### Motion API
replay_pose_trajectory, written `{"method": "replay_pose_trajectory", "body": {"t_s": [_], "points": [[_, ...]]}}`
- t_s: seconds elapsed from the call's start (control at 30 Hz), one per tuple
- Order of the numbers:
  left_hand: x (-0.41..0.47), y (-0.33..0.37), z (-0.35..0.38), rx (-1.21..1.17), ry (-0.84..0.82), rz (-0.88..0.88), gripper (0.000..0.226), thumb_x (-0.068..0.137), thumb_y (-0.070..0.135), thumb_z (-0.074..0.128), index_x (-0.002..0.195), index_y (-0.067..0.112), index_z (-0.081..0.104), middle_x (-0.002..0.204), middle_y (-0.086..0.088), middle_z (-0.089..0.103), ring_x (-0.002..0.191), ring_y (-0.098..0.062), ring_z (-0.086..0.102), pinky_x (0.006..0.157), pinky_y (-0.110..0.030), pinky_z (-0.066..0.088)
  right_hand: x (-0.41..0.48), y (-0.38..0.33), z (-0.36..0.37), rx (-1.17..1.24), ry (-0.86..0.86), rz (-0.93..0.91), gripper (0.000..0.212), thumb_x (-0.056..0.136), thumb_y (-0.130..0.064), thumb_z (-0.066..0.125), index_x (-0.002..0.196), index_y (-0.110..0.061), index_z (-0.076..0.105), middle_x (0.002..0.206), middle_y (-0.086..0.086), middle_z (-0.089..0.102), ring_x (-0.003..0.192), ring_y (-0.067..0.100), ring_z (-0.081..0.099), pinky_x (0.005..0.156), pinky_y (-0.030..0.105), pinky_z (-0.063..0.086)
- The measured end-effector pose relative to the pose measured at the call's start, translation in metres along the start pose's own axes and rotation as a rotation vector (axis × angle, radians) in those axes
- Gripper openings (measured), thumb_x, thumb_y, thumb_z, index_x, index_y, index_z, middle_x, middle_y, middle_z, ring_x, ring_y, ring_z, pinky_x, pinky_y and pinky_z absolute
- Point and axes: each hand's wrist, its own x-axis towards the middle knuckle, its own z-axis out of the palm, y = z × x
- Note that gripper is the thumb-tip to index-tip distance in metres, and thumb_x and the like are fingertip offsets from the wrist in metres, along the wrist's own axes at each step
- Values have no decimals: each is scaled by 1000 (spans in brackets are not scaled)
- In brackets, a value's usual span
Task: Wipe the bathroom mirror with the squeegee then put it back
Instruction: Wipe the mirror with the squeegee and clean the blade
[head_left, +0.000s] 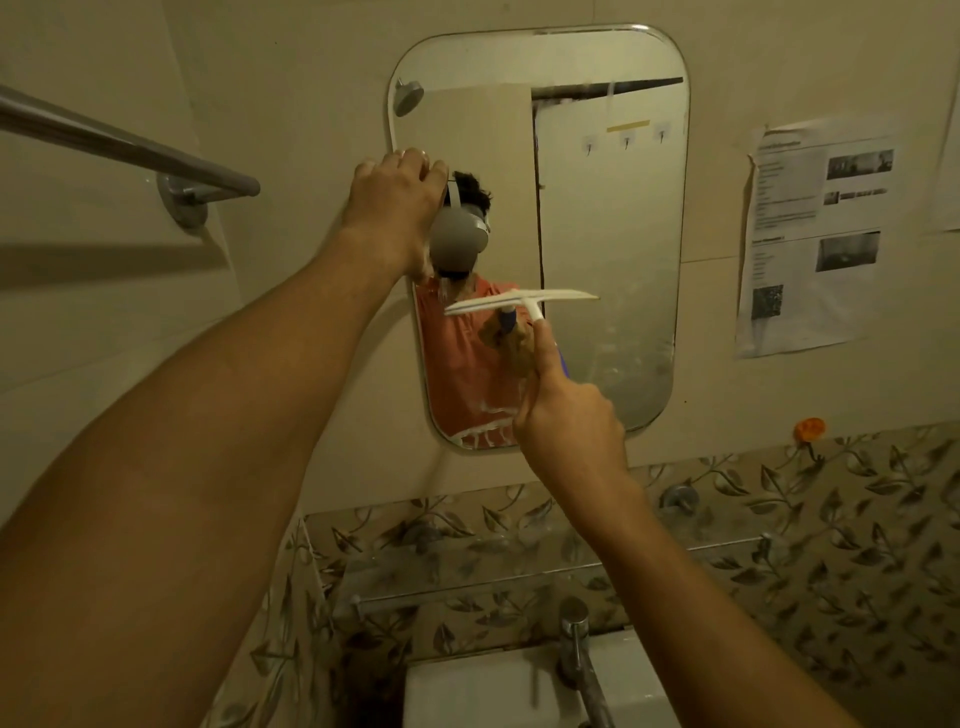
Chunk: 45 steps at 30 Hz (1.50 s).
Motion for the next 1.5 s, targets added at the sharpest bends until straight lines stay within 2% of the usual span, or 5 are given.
{"method": "replay_pose_trajectory", "body": {"t_s": [0.4,0.7,0.9,1.13,1.5], "points": [[6,4,10,16,49,-23,97,64,36,91,145,15,40,137,-16,45,126,-36,47,101,-48,44,-35,24,35,-18,-3,63,78,107,-27,37,156,-45,-21,70,8,57,55,18,51,46,28,32],[8,0,4,16,-8,-10,94,71,28,89,148,14,36,137,-16,44,124,-35,46,99,-46,45,-48,30,39,13,-70,104,72,109,-29,34,158,-43,-18,68,5,58,54,18,55,52,37,53],[12,-8,-4,-23,-29,-4,103,82,22,83,158,10,15,141,-19,43,124,-37,48,97,-47,49,-9,-16,-3,185,38,-54,64,106,-48,30,157,-52,-8,79,7,64,61,22,64,59,42,61],[13,-17,-1,-2,-14,32,97,86,9,75,159,6,12,142,-22,42,124,-39,49,98,-47,48,56,-80,-17,84,81,-147,68,108,-31,39,162,-41,-2,78,5,57,63,20,56,54,36,45],[11,-6,5,31,-9,5,115,78,46,81,159,6,10,142,-19,40,123,-36,47,96,-48,47,2,-53,17,53,-48,-15,86,105,-24,45,156,-47,-20,77,6,50,65,24,54,64,42,51]]}}
